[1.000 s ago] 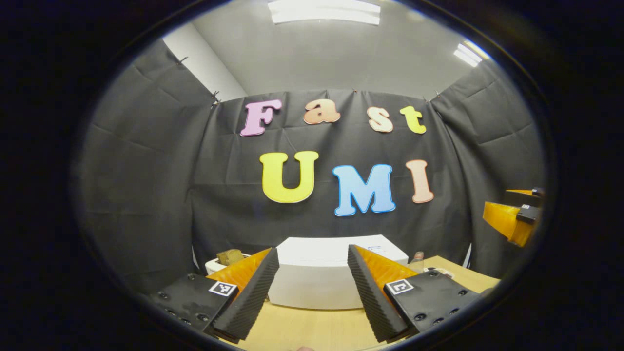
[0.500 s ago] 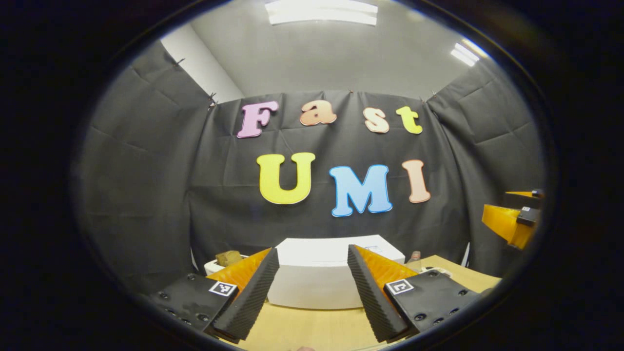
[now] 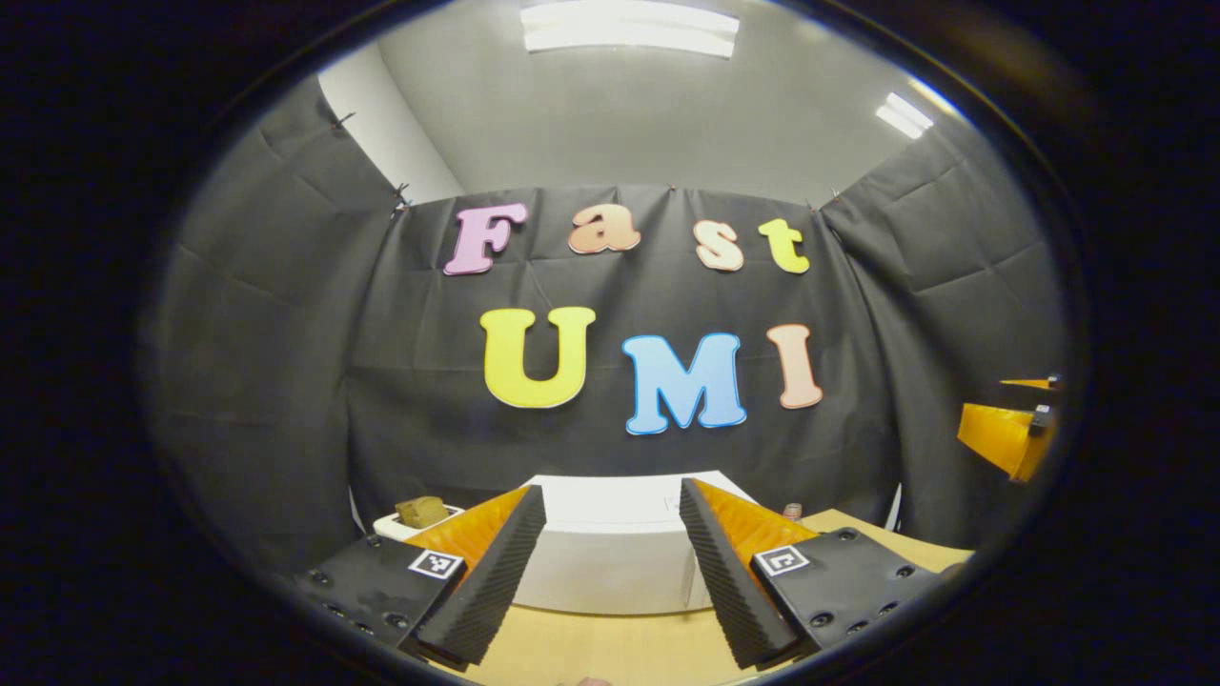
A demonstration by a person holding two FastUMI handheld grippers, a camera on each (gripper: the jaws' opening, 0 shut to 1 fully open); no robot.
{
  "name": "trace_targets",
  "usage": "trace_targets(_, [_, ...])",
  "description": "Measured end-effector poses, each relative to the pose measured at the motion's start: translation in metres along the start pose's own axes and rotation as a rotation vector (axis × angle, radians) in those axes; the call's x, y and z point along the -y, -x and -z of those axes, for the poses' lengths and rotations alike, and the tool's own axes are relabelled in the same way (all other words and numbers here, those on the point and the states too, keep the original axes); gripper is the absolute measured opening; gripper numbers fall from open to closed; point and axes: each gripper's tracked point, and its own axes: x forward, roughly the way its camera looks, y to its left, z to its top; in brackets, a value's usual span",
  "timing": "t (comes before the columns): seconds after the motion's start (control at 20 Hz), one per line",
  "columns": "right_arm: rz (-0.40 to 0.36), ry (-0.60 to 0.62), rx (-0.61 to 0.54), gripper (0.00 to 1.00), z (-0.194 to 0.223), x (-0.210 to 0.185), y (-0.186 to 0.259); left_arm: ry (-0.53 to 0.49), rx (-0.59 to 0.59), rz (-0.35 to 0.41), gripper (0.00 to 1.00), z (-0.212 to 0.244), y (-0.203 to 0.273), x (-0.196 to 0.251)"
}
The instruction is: Open the microwave oven with the left hand, put the food in, and close the microwave oven.
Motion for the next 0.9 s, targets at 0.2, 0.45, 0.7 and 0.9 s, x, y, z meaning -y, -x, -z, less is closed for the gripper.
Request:
trace_targets(0.2, [0.038,0.014,-0.001,0.97,-0.002,0.014,0.014,0.026,-0.021,0.037,0.95,0.019,-0.028,0.017])
trace_targets(0.45, [0.128,0.047,0.002,0.97,-0.009,0.047,0.029,0.074,-0.073,0.078,0.95,0.054,-0.072,0.042])
trace_targets(0.7, [0.233,0.075,-0.018,0.97,-0.011,0.079,0.045,0.058,-0.113,0.110,0.95,0.092,-0.111,0.065])
trace_targets(0.9, [0.298,0.089,-0.037,0.97,-0.009,0.096,0.061,0.046,-0.164,0.130,0.95,0.130,-0.138,0.082])
